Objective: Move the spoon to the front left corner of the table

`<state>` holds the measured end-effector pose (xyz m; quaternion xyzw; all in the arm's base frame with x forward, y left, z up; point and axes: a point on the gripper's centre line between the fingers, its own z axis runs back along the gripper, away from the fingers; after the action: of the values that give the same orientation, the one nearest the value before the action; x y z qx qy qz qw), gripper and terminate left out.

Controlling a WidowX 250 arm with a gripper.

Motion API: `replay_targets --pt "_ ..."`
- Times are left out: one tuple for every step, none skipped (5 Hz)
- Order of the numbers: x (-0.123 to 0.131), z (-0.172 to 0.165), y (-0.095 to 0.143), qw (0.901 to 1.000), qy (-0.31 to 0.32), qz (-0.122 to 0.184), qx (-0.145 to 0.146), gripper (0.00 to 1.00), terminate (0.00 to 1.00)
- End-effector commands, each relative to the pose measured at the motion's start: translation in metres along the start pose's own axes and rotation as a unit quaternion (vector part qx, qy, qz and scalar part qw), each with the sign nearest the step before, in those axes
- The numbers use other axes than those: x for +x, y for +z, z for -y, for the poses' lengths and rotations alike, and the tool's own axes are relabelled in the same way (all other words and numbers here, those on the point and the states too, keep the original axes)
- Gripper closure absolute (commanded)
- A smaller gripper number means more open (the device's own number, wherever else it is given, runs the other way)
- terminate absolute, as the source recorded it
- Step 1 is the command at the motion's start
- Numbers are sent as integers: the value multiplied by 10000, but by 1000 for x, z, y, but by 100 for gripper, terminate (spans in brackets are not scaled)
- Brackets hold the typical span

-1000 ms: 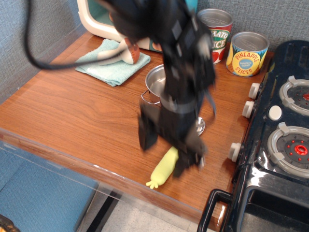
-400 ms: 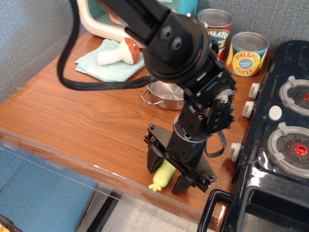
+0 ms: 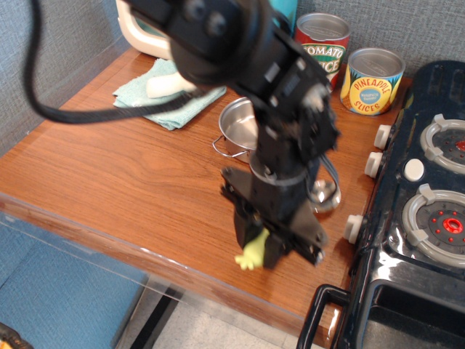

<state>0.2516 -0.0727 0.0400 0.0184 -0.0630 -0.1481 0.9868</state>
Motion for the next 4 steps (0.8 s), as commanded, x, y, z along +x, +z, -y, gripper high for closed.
replay_targets --pt "7 -62 53 9962 564 664 25 100 0" --pt "-3 -112 65 9920 987 767 178 100 0" --pt "-20 -159 65 9873 1382 640 459 100 0" --pt "-39 -199 55 9838 1629 318 678 100 0"
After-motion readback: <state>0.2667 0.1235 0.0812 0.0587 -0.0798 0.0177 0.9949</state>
